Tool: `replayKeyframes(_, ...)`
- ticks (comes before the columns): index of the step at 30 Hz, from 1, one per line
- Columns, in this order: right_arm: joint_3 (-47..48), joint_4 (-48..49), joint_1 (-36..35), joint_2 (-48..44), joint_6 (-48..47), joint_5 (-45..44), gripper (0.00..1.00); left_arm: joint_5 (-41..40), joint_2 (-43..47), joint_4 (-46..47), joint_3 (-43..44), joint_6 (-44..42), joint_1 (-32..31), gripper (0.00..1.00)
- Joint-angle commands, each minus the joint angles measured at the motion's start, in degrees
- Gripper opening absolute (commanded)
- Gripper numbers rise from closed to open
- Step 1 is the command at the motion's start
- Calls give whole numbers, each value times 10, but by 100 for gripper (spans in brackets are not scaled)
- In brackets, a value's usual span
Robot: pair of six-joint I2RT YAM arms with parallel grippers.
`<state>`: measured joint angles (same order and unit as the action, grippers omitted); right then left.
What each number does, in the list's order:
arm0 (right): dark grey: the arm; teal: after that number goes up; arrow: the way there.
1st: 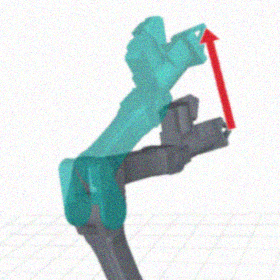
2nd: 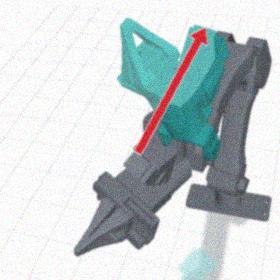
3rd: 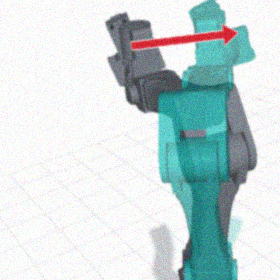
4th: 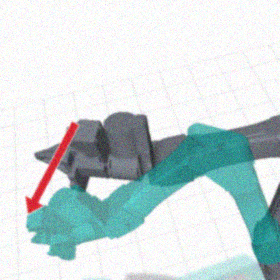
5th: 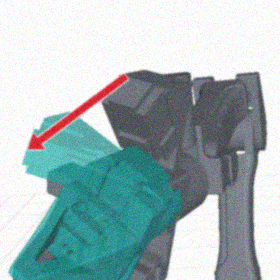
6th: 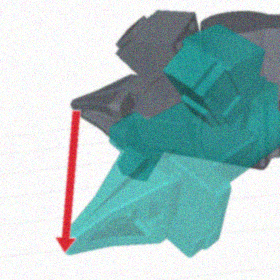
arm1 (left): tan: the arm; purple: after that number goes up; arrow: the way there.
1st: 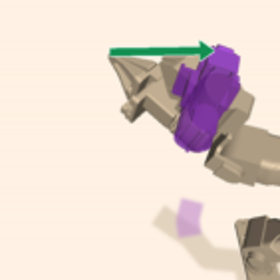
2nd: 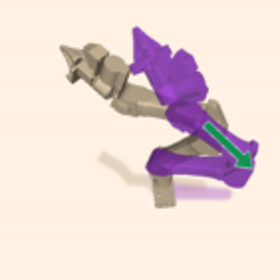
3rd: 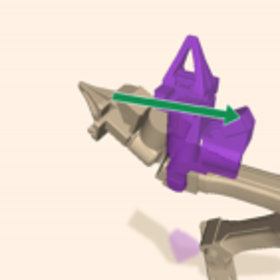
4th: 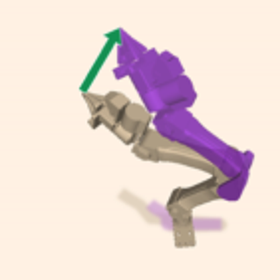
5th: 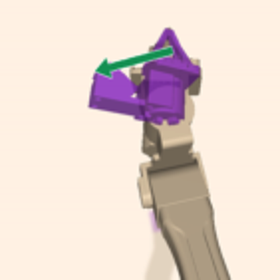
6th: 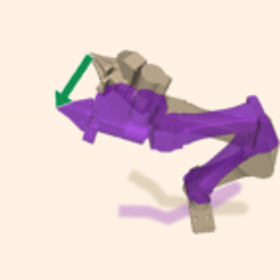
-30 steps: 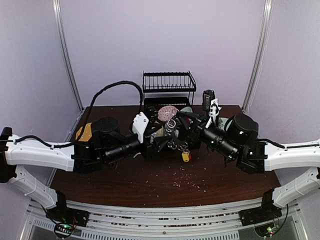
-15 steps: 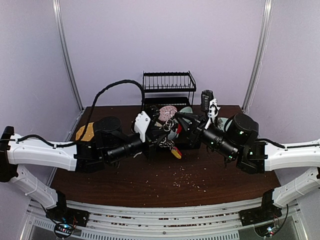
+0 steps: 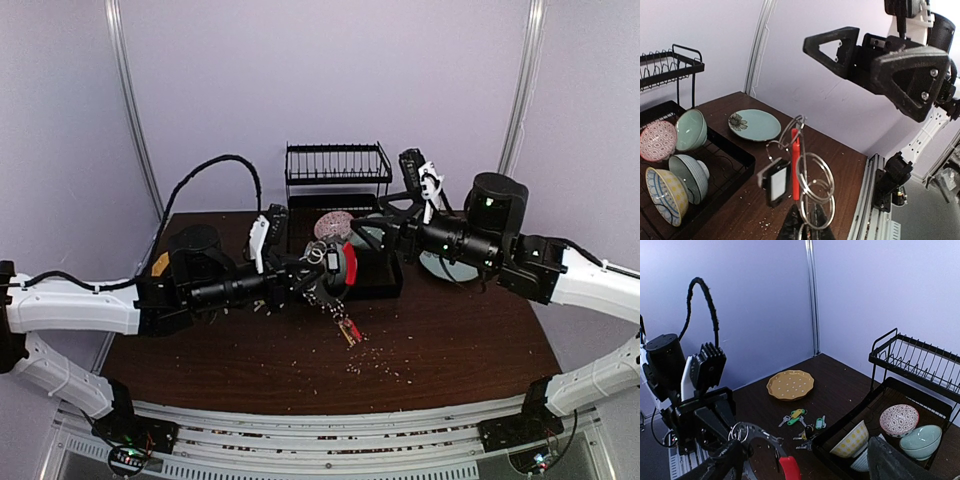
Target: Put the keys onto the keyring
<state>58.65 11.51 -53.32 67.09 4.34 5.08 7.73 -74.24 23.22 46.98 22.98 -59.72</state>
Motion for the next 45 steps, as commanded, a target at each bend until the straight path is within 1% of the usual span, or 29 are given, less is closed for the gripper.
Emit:
replayKeyframes(1, 9, -121, 33, -18, -32, 204, 87, 93, 22, 91, -36, 117, 30, 0)
replayKeyframes(3, -3, -109, 35, -14, -28, 241, 84, 102, 32, 131, -55, 119, 35, 0)
replayKeyframes(6, -20, -75, 39, 0, -2, 245, 82, 133, 44, 206, -80, 108, 35, 0)
replayKeyframes(9, -32, -19, 46, 18, 19, 284, 80, 143, 43, 207, -82, 97, 35, 0)
replayKeyframes(11, -21, -22, 46, 38, 22, 289, 76, 147, 43, 214, -87, 96, 35, 0)
replayKeyframes(13, -6, -33, 46, 58, 23, 308, 69, 145, 45, 215, -90, 96, 35, 0)
replayKeyframes(16, 0, -20, 46, 80, 26, 384, 58, 142, 46, 211, -91, 90, 34, 0)
replayKeyframes(17, -3, -11, 46, 82, 31, 398, 49, 143, 47, 214, -92, 89, 34, 0)
replayKeyframes(18, -6, -3, 46, 82, 37, 400, 38, 144, 47, 214, -93, 88, 35, 0)
replayKeyframes(20, -12, 5, 47, 76, 41, 392, 18, 140, 49, 211, -94, 85, 35, 0)
replayKeyframes(22, -20, 15, 48, 67, 42, 390, 4, 132, 53, 201, -95, 80, 35, 0)
replayKeyframes(23, -23, 17, 49, 62, 42, 387, 0, 128, 54, 197, -96, 78, 34, 0)
replayKeyframes(26, -23, 0, 54, 54, 44, 369, 0, 116, 61, 188, -101, 77, 34, 0)
replayKeyframes(27, -18, -16, 57, 53, 43, 361, 0, 105, 64, 174, -100, 76, 35, 10)
replayKeyframes(28, -9, -47, 60, 53, 43, 346, 0, 91, 68, 154, -98, 70, 36, 31)
replayKeyframes(29, 0, -77, 64, 52, 41, 330, 0, 74, 75, 129, -95, 63, 36, 48)
replayKeyframes(30, 11, -109, 69, 51, 37, 309, 0, 56, 83, 105, -94, 55, 36, 57)
replayKeyframes(31, 19, -149, 73, 51, 28, 282, 0, 33, 95, 78, -93, 46, 36, 63)
replayKeyframes(34, 47, -272, 74, 54, -2, 165, 0, -60, 138, -6, -88, 20, 39, 73)
replayKeyframes(37, 56, -358, 74, 64, -17, 81, 0, -194, 162, -105, -68, 10, 42, 76)
replayKeyframes(38, 54, -373, 73, 68, -18, 80, 0, -221, 161, -136, -61, 13, 47, 76)
replayKeyframes(41, 37, -374, 64, 79, -15, 153, 0, -244, 156, -183, -50, 19, 62, 76)
replayKeyframes(45, 29, -374, 17, 122, -25, 279, 0, -240, 151, -185, -54, 20, 69, 76)
